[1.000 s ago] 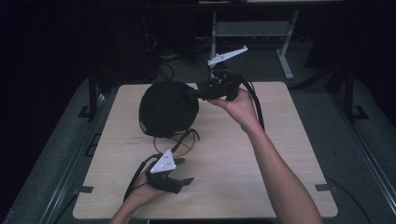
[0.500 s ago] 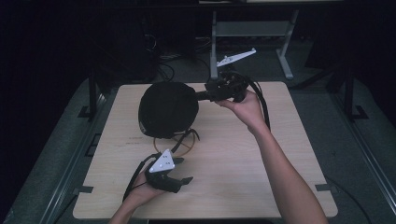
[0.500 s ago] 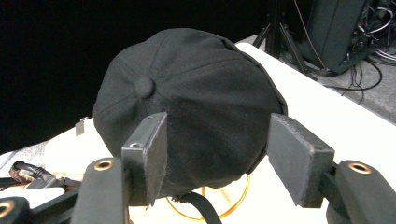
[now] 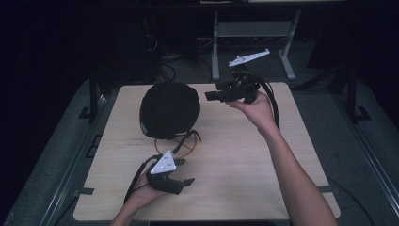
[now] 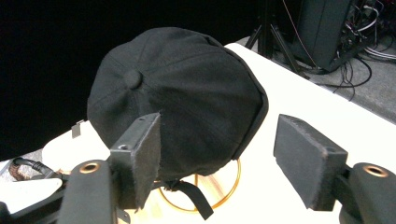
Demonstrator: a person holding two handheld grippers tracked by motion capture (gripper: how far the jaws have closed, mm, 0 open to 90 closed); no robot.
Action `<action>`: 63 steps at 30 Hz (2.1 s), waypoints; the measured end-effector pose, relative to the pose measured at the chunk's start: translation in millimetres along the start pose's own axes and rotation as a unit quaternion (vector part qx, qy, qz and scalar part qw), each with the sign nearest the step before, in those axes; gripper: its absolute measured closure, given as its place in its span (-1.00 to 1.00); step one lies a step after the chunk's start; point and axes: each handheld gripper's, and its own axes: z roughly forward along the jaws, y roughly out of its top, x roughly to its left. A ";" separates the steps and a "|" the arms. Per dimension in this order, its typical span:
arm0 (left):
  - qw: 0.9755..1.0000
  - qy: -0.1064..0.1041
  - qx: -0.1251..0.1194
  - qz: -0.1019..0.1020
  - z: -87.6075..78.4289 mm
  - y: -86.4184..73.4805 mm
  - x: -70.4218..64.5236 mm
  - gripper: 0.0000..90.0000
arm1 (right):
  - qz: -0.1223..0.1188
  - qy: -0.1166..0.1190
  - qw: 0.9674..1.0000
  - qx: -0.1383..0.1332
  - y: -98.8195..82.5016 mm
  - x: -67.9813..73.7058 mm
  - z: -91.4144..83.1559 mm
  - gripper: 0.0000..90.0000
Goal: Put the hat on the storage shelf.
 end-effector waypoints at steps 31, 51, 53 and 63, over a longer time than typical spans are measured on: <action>1.000 0.002 0.006 0.002 -1.4 -1.5 2.8 -0.44 | 0.040 -0.019 0.999 0.004 -48.5 -28.3 -31.0 -0.41; 1.000 0.002 0.009 -0.003 -3.0 -2.1 3.4 -0.44 | 0.053 -0.028 0.998 0.014 -87.1 -36.7 -45.6 -0.47; 1.000 0.002 0.008 -0.005 -3.2 -2.3 3.6 -0.44 | 0.056 -0.029 0.998 0.017 -92.0 -36.5 -47.4 -0.49; 1.000 0.001 0.009 -0.006 -2.1 -2.6 3.4 -0.44 | 0.068 -0.030 0.997 0.022 -117.4 -41.6 -53.3 -0.52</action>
